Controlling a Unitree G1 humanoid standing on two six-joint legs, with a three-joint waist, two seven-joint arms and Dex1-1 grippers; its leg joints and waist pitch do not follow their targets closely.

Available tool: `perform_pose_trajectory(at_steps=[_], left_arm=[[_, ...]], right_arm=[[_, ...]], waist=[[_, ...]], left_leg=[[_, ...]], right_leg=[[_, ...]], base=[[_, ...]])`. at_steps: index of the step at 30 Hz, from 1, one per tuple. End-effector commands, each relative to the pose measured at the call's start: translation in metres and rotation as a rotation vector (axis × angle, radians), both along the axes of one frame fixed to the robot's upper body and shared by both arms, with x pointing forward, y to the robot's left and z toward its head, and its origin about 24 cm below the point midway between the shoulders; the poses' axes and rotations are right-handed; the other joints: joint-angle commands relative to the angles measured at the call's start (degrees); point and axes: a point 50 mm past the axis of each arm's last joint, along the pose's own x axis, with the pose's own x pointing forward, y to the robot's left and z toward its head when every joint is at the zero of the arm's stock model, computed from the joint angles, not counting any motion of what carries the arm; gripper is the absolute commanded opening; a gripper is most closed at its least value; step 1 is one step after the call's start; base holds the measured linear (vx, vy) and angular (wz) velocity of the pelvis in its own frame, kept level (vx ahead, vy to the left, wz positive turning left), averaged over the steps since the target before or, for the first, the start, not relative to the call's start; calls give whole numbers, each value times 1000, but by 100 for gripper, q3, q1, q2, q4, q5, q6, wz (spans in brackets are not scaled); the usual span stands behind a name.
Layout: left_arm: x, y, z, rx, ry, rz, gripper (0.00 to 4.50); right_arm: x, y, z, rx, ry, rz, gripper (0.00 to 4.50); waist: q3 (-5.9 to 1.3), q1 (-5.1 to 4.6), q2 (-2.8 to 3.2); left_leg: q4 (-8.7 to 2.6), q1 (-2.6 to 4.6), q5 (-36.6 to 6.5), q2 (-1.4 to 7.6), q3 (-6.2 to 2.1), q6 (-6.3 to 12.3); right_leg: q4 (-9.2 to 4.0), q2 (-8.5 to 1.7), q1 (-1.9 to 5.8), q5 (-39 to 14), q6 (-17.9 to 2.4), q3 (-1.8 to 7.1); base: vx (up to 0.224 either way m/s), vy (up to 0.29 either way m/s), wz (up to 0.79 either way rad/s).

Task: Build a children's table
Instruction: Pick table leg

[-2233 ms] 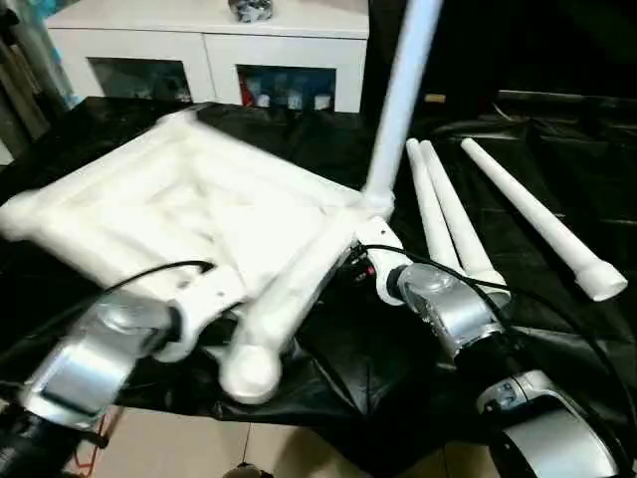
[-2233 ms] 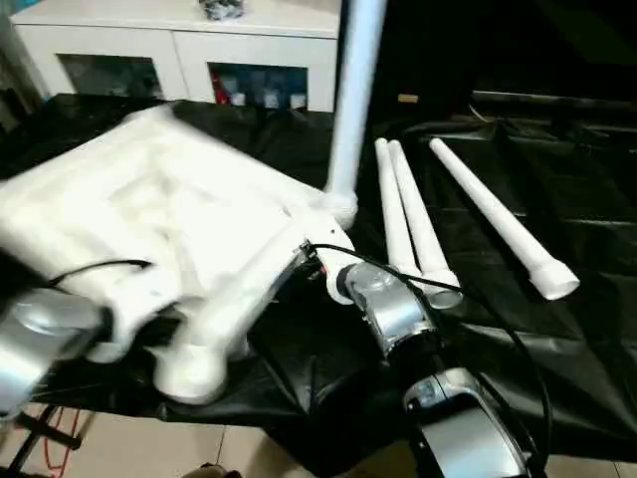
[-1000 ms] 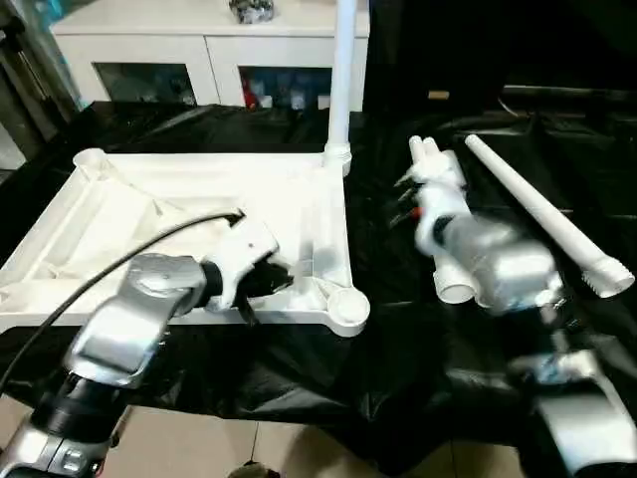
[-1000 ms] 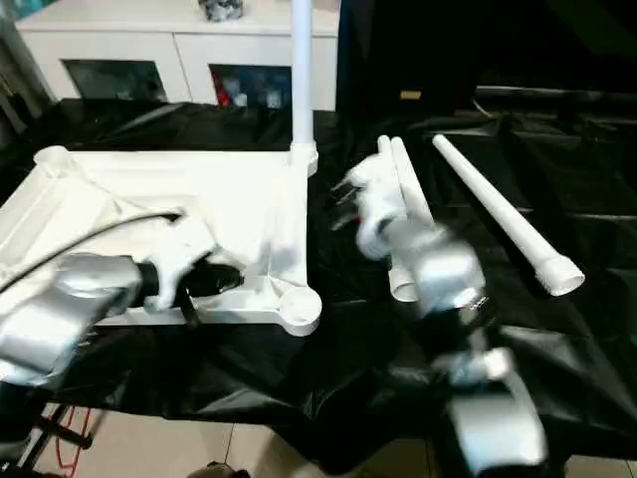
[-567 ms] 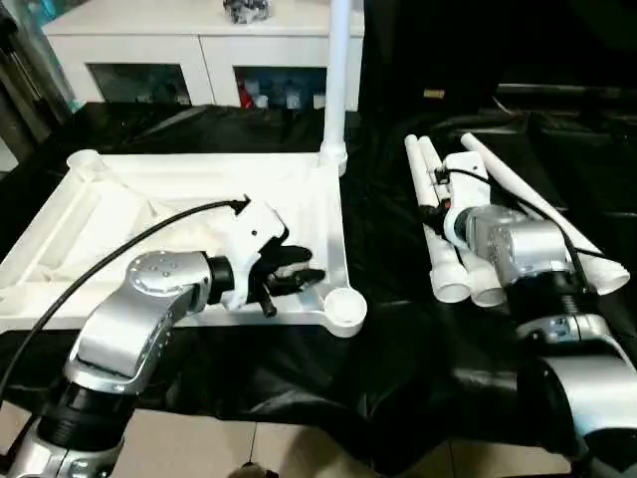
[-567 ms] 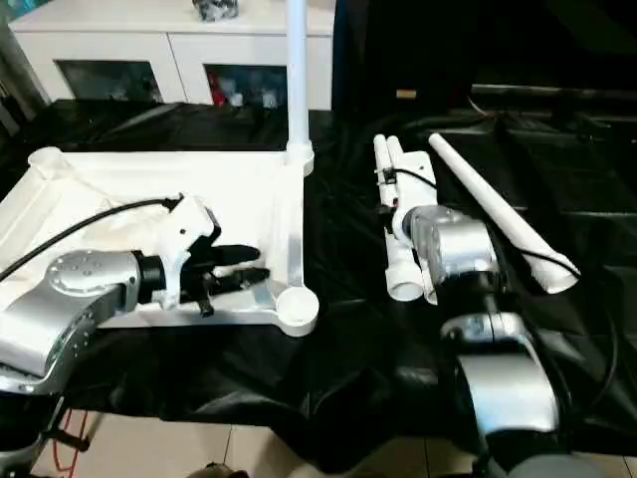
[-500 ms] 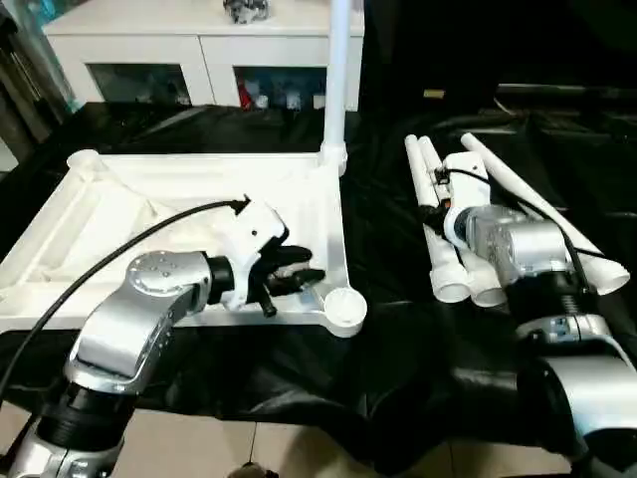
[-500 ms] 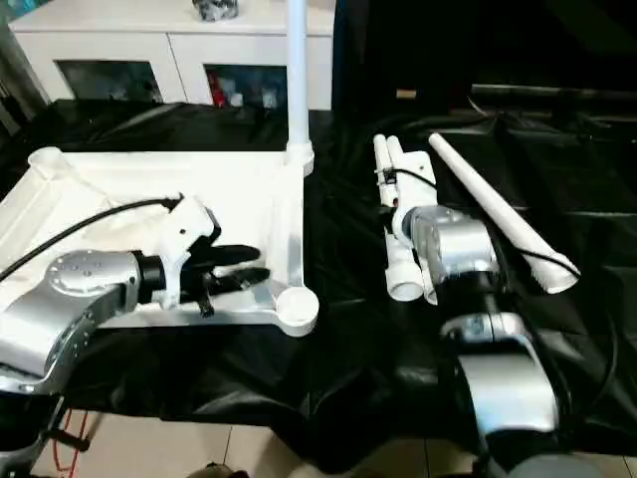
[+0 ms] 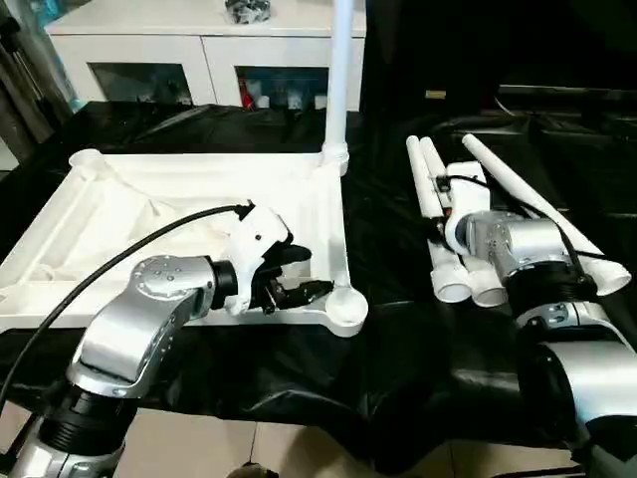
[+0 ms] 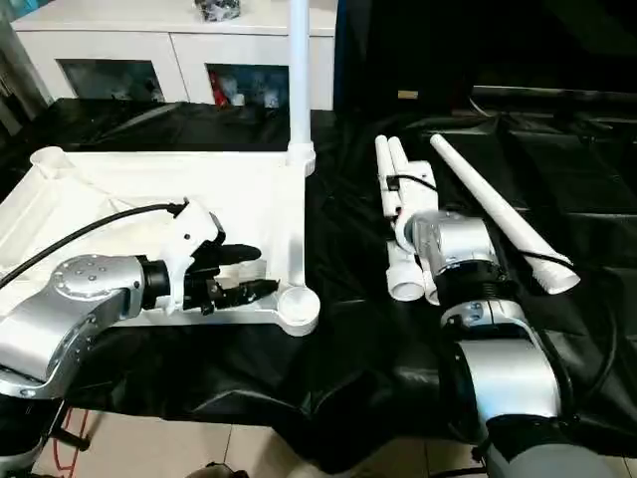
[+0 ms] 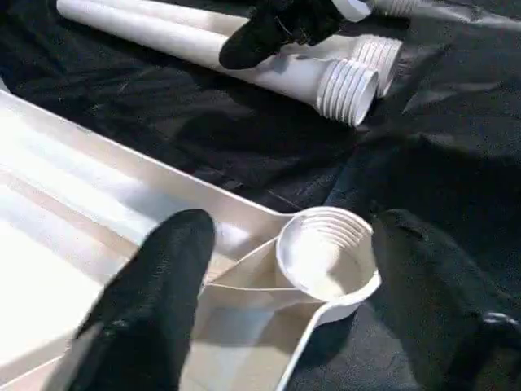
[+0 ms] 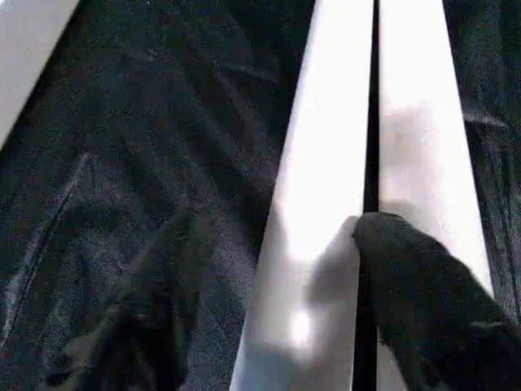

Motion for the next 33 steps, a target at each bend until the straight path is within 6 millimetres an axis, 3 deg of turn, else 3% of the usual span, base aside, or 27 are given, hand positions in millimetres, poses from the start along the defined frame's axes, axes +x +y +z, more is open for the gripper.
perform_pose_trajectory(at_steps=[1,12,25,33], left_arm=[[0,1,0,29,-18,5,369],[1,-1,1,35,-15,-7,369],[-5,-2,0,33,41,-60,383],[-5,-2,-2,36,56,-68,383]], right_arm=[[2,-3,2,12,8,-15,317],[-8,0,-20,152,164,-14,317],[-12,-4,-30,138,208,-9,209],[-13,-5,-32,170,207,-31,185]], waist=[[-447,5,-71],[-449,20,-68],[-438,27,-88],[-427,22,-67]], left_leg=[[-295,83,-480,194,-40,114],[-285,78,-484,201,-36,173],[-289,87,-665,208,-34,83],[-293,90,-821,210,-38,17]], right_leg=[[-357,-383,319,-343,-1372,226],[-345,-385,328,-265,-1477,214],[-358,-397,305,-541,-1478,211],[-369,-393,292,-672,-1436,214]], base=[[0,0,0],[0,0,0],[0,0,0],[0,0,0]])
